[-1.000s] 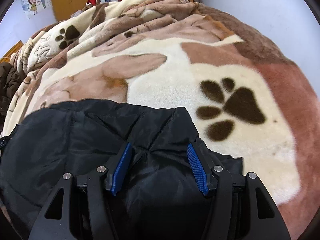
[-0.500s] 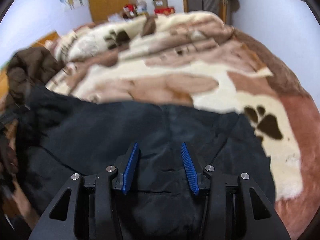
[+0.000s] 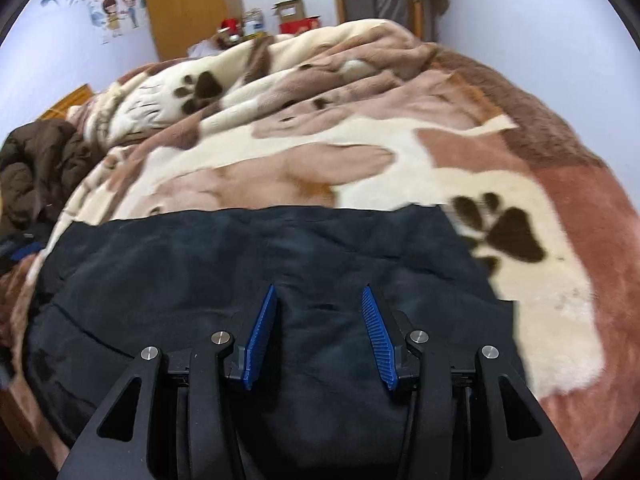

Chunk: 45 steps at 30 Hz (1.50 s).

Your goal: Fold large clothes

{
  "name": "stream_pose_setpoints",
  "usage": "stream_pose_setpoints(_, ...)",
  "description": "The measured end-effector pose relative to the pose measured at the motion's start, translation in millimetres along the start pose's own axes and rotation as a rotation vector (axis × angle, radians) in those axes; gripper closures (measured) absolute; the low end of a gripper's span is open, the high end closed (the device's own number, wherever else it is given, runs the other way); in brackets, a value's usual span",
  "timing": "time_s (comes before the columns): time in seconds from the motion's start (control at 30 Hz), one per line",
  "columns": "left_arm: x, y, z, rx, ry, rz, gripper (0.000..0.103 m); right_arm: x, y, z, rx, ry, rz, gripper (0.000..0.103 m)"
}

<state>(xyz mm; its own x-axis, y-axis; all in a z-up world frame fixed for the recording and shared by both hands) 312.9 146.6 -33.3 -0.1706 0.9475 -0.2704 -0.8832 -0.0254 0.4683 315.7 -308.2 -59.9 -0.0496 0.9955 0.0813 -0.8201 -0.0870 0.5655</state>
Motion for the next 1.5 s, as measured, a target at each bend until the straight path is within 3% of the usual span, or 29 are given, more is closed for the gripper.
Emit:
stream_pose_setpoints(0.13, -15.9, -10.7, -32.9, 0.050, -0.119, -0.037, 0.037, -24.4, -8.4, -17.7, -0.003, -0.008, -0.049, 0.060)
stream_pose_setpoints(0.2, -12.9, -29.3, -50.9, 0.092, -0.117, -0.039, 0.037, -29.0, -9.4, -21.1, -0.004, -0.015, -0.051, 0.060)
stream_pose_setpoints(0.3, -10.3, -42.1, -58.5, 0.087, -0.082, -0.039, 0.037, -27.0, -11.8, -24.8, -0.018, 0.023, -0.061, 0.060)
stream_pose_setpoints(0.43, -24.6, -54.3, -65.2, 0.088, -0.159, -0.028, 0.037, -32.9, -23.5, -32.7, -0.011, 0.004, -0.069, 0.060)
stream_pose_setpoints(0.6, -22.4, -46.5, -53.7, 0.105, -0.164, -0.026, 0.044, -28.2, -18.2, -21.5, 0.030, 0.035, -0.096, 0.060)
stream_pose_setpoints(0.77, -10.0, -16.2, -32.0, 0.041, -0.177, -0.005, 0.048, -18.6, 16.6, 3.6, -0.026, 0.020, -0.091, 0.061)
stream_pose_setpoints(0.93, 2.4, -1.3, -10.4, -0.011, -0.117, -0.001, 0.048, 28.2, 43.9, 32.7, -0.120, 0.038, 0.041, 0.061)
stream_pose_setpoints(1.0, -7.4, 4.7, -11.6, -0.016, -0.103, -0.053, 0.048, 50.7, 37.3, 34.0, -0.113, 0.062, 0.091, 0.061)
stream_pose_setpoints(1.17, -49.3, -10.2, -52.4, 0.059, -0.240, -0.133, 0.048, 71.3, -21.2, 2.7, 0.022, 0.065, 0.103, 0.061)
stream_pose_setpoints(1.23, -50.9, -26.3, -69.4, 0.082, -0.240, -0.125, 0.048, 66.8, -33.2, -8.0, 0.012, 0.062, 0.109, 0.062)
stream_pose_setpoints(1.5, -59.8, -44.7, -75.2, 0.094, -0.272, -0.092, 0.048, 68.2, -43.8, -14.9, 0.031, 0.085, 0.088, 0.062)
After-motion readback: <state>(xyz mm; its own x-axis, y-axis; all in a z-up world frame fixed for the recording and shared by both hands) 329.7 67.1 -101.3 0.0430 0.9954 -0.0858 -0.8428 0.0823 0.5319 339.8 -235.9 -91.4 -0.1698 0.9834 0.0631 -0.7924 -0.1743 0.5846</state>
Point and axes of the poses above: each gripper's, at about its wrist camera, not at the fingertips, and y roughly against the way its jaws point, x to its left, z to its top, the point moved 1 cm from there along -y, roughly the way its jaws point, and after that the axes turned 14 degrees about -x, right-handed, at the moved point
